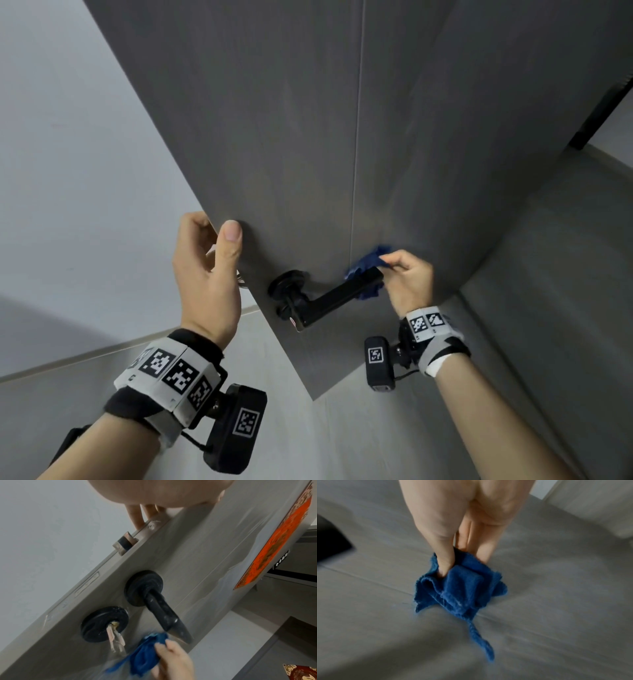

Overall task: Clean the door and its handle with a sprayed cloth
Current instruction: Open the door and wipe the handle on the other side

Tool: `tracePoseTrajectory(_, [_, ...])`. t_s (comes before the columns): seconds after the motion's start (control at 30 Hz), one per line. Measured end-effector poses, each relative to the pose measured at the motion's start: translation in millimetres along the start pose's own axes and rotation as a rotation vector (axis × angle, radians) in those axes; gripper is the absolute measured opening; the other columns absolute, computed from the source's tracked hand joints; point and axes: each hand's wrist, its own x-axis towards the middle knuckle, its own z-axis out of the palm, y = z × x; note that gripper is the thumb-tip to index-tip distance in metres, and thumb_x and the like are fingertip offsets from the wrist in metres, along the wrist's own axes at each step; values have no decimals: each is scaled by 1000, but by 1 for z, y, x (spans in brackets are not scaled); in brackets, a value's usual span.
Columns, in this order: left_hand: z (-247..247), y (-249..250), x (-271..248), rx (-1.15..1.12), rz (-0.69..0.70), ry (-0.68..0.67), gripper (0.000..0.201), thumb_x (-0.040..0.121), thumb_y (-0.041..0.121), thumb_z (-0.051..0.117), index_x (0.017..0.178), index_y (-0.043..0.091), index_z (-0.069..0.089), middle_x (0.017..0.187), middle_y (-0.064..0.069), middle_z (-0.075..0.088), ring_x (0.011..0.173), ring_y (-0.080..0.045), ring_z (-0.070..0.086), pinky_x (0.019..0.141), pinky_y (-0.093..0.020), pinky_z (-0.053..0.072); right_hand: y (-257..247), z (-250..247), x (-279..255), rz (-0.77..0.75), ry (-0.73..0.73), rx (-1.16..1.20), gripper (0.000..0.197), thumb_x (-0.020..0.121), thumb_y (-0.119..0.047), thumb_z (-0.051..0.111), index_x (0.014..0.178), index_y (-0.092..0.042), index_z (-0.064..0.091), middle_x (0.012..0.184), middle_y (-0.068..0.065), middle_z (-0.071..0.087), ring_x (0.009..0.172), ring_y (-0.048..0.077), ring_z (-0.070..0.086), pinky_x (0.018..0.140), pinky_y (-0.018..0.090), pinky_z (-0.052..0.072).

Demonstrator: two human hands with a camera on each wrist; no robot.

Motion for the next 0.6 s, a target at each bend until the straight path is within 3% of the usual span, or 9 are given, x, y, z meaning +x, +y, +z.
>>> tracePoseTrajectory(0.13, [-2,0,-3,-1,-18,-16,20,93,44,48,95,24,49,86,13,52,75,7,49,68,-9,41,63,22,-39,141,-6,-60,24,72,21,72,71,-2,65,63,4,64,52,-7,55,57,16,47])
tracePoseTrajectory(0.23, [-7,1,-1,-15,-57,-34,27,90,51,51,93,24,50,86,12,53,78,-3,49,70,-25,44,104,42,-65,237,-56,-101,33,75,18,71,71,-13,62,72,11,65,63,11,59,62,27,48])
tracePoseTrajectory(0.3, [-11,1,1,-28,-87,-71,40,90,54,53,98,15,52,91,4,55,83,-12,51,72,-40,45,113,44,-76,303,-110,-110,30,77,18,70,76,-11,62,80,14,66,73,21,60,62,21,49])
tracePoseTrajectory(0.37, [-14,2,0,-38,-114,-98,44,89,55,55,98,12,52,92,-3,54,84,-17,50,74,-44,44,110,34,-88,310,-118,-90,24,78,18,69,81,-5,64,81,14,67,74,21,60,61,12,48])
tracePoseTrajectory(0.43, [-13,9,-4,-51,-140,-97,35,89,53,56,92,20,49,89,-3,52,82,-16,48,73,-41,44,94,14,-101,283,-106,-75,18,78,17,68,84,0,66,77,12,68,70,14,60,61,12,48])
tracePoseTrajectory(0.6, [-7,31,-27,-45,-167,-93,25,90,48,56,88,25,48,82,10,52,74,-4,49,66,-18,43,42,-56,-128,203,-60,-46,15,81,17,62,89,5,66,76,7,68,67,3,62,63,15,49])
